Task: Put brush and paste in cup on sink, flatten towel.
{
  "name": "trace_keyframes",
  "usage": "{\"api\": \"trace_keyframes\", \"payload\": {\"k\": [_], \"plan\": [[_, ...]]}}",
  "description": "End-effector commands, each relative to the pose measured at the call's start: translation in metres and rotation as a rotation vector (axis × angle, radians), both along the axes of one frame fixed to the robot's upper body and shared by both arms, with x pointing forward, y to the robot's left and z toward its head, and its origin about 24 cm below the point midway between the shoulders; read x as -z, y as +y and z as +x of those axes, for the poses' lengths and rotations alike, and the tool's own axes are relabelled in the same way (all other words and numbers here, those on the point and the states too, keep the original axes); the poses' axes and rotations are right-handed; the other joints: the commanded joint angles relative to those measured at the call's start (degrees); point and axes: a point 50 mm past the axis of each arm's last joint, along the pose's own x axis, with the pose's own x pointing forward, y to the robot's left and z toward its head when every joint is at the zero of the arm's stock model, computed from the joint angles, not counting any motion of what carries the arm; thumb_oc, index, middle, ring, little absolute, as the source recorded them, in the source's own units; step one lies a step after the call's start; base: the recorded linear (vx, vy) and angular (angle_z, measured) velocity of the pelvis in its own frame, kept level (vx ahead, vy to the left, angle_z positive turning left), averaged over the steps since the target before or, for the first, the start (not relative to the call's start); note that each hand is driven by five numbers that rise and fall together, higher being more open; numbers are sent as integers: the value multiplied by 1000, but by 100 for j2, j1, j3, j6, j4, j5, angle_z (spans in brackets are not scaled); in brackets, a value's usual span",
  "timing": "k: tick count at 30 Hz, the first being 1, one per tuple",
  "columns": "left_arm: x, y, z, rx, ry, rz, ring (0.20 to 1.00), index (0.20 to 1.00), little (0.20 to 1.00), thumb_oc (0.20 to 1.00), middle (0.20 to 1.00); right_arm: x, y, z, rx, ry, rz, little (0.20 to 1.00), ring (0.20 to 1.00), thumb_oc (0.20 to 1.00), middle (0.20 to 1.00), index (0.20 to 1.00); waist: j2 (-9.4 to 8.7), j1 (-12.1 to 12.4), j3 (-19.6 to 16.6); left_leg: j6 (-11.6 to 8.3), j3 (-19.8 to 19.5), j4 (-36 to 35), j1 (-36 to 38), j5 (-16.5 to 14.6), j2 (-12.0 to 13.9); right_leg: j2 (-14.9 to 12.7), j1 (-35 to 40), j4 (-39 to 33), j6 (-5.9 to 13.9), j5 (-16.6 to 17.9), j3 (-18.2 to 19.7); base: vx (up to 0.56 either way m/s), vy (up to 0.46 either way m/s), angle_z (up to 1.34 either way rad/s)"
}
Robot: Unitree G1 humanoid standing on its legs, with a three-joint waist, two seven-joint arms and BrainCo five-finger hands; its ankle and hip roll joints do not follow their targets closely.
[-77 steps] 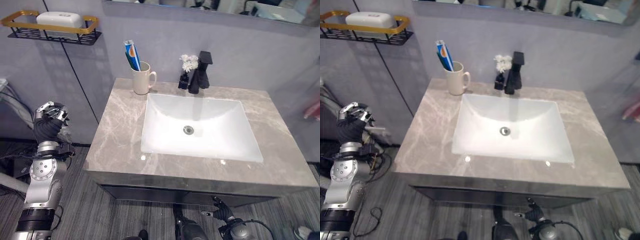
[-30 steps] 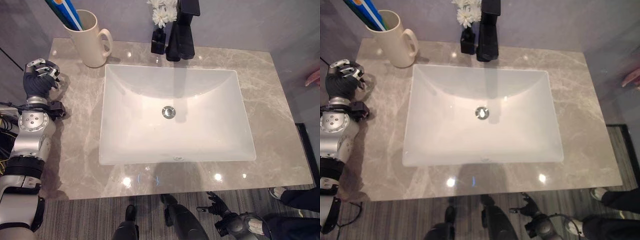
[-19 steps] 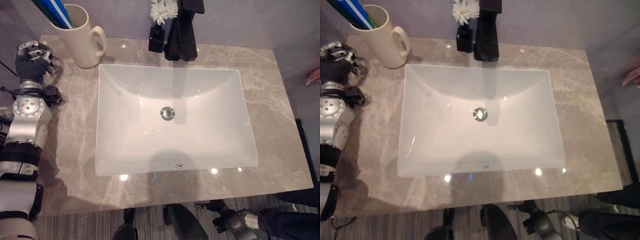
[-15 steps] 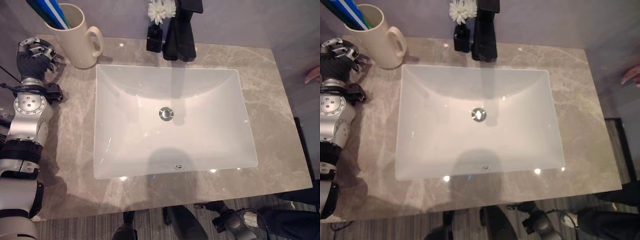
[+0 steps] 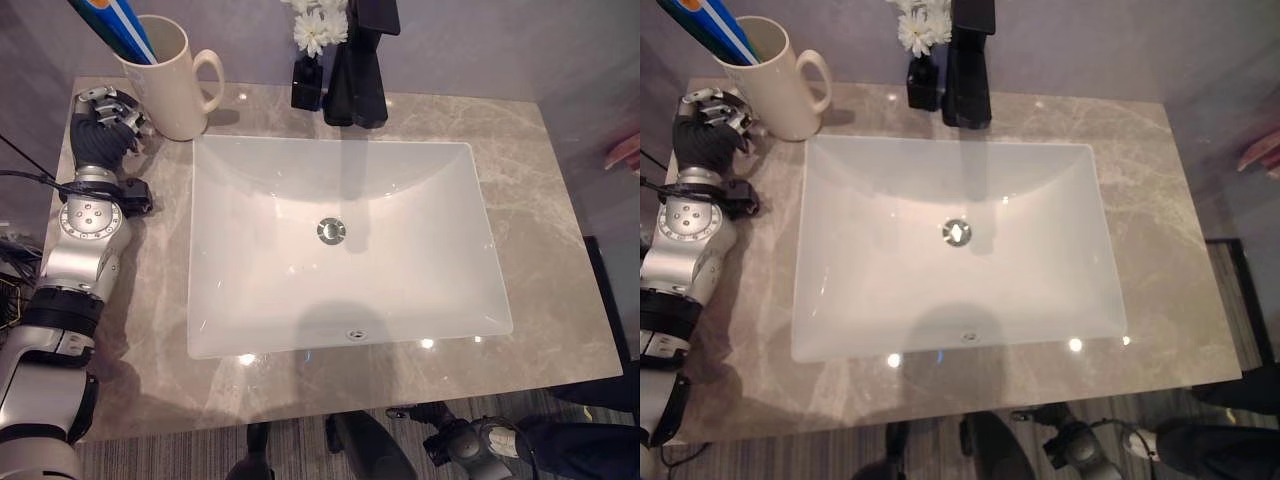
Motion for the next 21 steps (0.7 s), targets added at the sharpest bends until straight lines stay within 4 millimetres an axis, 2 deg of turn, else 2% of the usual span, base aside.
{"api": "trace_keyframes", "payload": {"k": [1, 8, 21], "plan": [[-4, -5, -7, -9, -74, 7, 200, 200, 200, 200, 200, -11, -12, 9, 4, -68, -17, 1000, 1000, 1000, 1000, 1000, 246, 80, -79, 167, -57, 224, 361, -94, -42, -252, -120, 269, 597, -274, -3, -45, 4, 3], [2, -9, -11, 21, -69, 26, 200, 200, 200, 200, 200, -13, -16, 11, 11, -75, -27, 1000, 1000, 1000, 1000, 1000, 207, 127, -38, 187, -96, 279, 313, -144, -100, -317, -109, 301, 592, -267, -49, -39, 5, 2], [-18, -4, -1, -20, -89, 39, 200, 200, 200, 200, 200, -14, -17, 12, 0, -81, -30, 1000, 1000, 1000, 1000, 1000, 263, 27, 108, 158, -54, 263, 138, -36, -89, -267, -309, 271, 561, -196, -61, -7, -8, 3]]}}
